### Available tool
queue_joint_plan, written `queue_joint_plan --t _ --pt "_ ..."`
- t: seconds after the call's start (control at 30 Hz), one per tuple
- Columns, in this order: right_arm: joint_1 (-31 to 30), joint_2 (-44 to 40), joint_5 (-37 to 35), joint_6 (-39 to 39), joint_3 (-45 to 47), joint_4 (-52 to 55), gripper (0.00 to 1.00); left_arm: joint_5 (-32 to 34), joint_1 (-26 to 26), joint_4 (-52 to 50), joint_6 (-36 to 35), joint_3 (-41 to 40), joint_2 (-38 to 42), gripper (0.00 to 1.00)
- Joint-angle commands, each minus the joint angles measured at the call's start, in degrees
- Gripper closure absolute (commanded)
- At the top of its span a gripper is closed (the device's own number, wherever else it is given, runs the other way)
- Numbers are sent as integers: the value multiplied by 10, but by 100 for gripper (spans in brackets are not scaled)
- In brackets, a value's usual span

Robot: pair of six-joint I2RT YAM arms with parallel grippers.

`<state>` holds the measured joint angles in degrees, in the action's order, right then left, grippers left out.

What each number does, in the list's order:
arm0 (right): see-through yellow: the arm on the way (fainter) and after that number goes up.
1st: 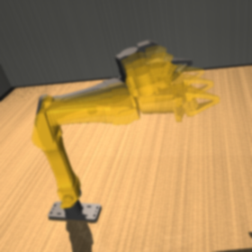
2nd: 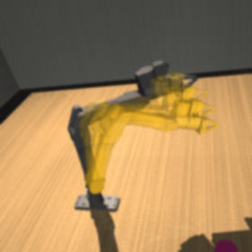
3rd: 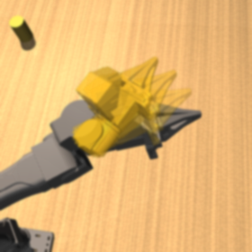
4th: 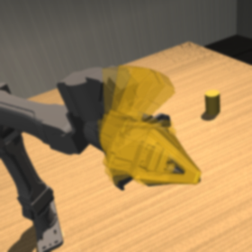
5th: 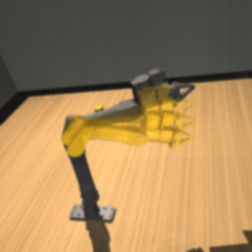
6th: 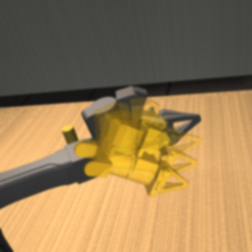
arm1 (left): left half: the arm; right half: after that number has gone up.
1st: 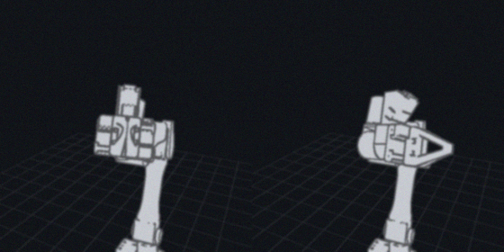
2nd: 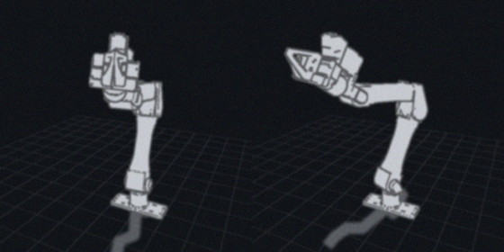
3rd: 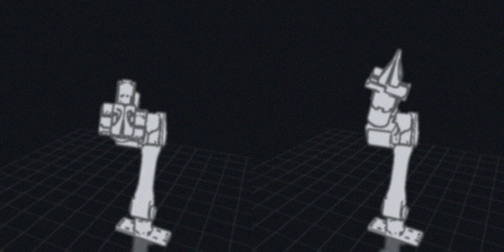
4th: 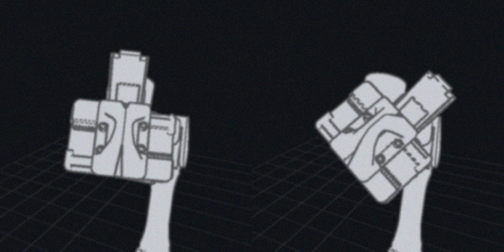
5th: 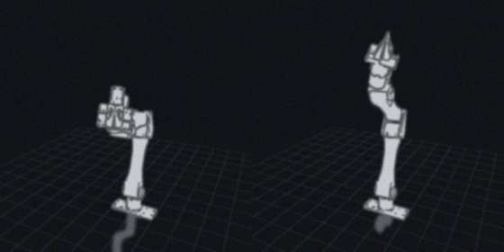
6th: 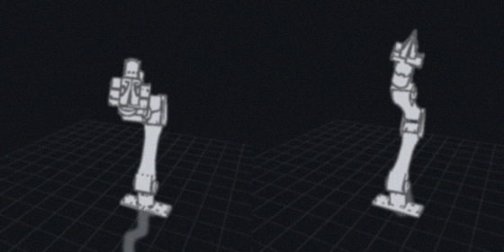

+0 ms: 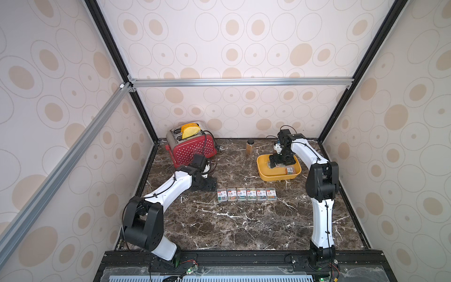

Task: Take the paper clips out of the storage box
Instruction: Pick up the boxed paper clips from the storage box.

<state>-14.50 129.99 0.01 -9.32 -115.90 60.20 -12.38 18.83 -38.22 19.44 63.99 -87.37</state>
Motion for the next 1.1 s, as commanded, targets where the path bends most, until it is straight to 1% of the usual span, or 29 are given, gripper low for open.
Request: queue_joint_plan --t 0.0,0.07,0.13,0.23,0.33,0.63,0.73,0.83,0.87,0.97,1.07 --pt "15 7 -55 -3 -11 16 3 -20 -5 -14 -11 41 14 1" --pt "18 5 -66 -11 0 11 3 -24 -4 -17 -12 53 15 1" --pt "19 5 -84 -21 11 7 0 -31 -5 -21 -14 65 15 1" --pt "24 8 -95 -33 23 3 0 -38 -5 -25 -14 77 12 1" --pt "27 16 -93 -42 29 -4 0 -43 -5 -24 -14 82 7 1" --pt "28 30 -129 -67 49 -15 0 -53 -7 -24 -15 86 1 1" --pt "29 35 -120 -72 56 -20 0 -57 -8 -22 -15 85 0 1" --pt "30 39 -90 -78 61 -31 0 -61 -9 -19 -14 84 -1 1" --pt "30 38 -80 -80 65 -36 2 -62 -8 -18 -14 84 0 1" --pt "29 32 -54 -82 72 -47 14 -62 -8 -17 -14 83 1 1" --pt "29 17 -49 -83 79 -52 23 -63 -9 -14 -12 81 2 1"
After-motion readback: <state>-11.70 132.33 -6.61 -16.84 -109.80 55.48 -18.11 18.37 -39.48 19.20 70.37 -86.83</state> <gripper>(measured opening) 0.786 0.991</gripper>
